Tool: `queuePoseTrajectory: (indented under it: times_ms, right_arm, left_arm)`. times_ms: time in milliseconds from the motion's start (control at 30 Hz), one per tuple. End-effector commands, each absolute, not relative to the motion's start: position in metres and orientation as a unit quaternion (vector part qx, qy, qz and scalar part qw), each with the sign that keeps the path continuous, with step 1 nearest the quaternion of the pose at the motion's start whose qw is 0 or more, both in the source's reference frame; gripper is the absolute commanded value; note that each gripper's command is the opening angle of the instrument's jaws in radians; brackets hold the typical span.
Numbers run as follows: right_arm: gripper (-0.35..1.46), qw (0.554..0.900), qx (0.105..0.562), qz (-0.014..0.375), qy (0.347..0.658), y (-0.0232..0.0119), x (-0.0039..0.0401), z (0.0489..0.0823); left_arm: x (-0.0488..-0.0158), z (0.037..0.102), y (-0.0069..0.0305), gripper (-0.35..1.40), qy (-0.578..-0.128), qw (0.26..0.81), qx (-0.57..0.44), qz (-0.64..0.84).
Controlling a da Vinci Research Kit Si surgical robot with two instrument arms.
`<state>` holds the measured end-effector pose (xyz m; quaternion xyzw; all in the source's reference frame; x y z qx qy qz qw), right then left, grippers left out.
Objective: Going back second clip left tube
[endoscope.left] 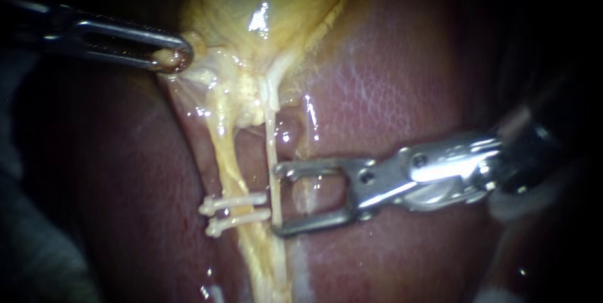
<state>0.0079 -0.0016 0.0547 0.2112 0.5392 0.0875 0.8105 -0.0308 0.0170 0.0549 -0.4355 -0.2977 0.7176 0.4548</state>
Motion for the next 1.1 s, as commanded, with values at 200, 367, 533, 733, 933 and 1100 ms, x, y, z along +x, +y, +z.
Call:
queuePoseTrajectory:
  times_ms: [200, 367, 533, 733, 933, 1100]
  right_arm:
    - [0.49, 0.838, 0.180, 0.066, 0.511, 0.0000, 0.0044, 0.0514]
    - [0.49, 0.844, 0.163, 0.071, 0.507, 0.0011, 0.0029, 0.0509]
    - [0.50, 0.846, 0.157, 0.073, 0.504, 0.0015, 0.0020, 0.0511]
    - [0.50, 0.846, 0.156, 0.071, 0.505, 0.0016, 0.0017, 0.0511]
    - [0.50, 0.846, 0.156, 0.071, 0.505, 0.0016, 0.0016, 0.0511]
    - [0.50, 0.846, 0.156, 0.071, 0.505, 0.0016, 0.0016, 0.0511]
  left_arm:
    - [-0.0308, 0.0550, 0.0171, -0.35, -0.298, 0.455, -0.435, 0.718]
    - [-0.0307, 0.0553, 0.0173, -0.35, -0.297, 0.455, -0.435, 0.718]
    - [-0.0310, 0.0560, 0.0171, -0.35, -0.294, 0.455, -0.436, 0.718]
    - [-0.0329, 0.0580, 0.0161, -0.35, -0.290, 0.454, -0.437, 0.720]
    - [-0.0355, 0.0612, 0.0151, -0.35, -0.292, 0.447, -0.439, 0.723]
    - [-0.0359, 0.0624, 0.0148, -0.35, -0.291, 0.441, -0.438, 0.727]
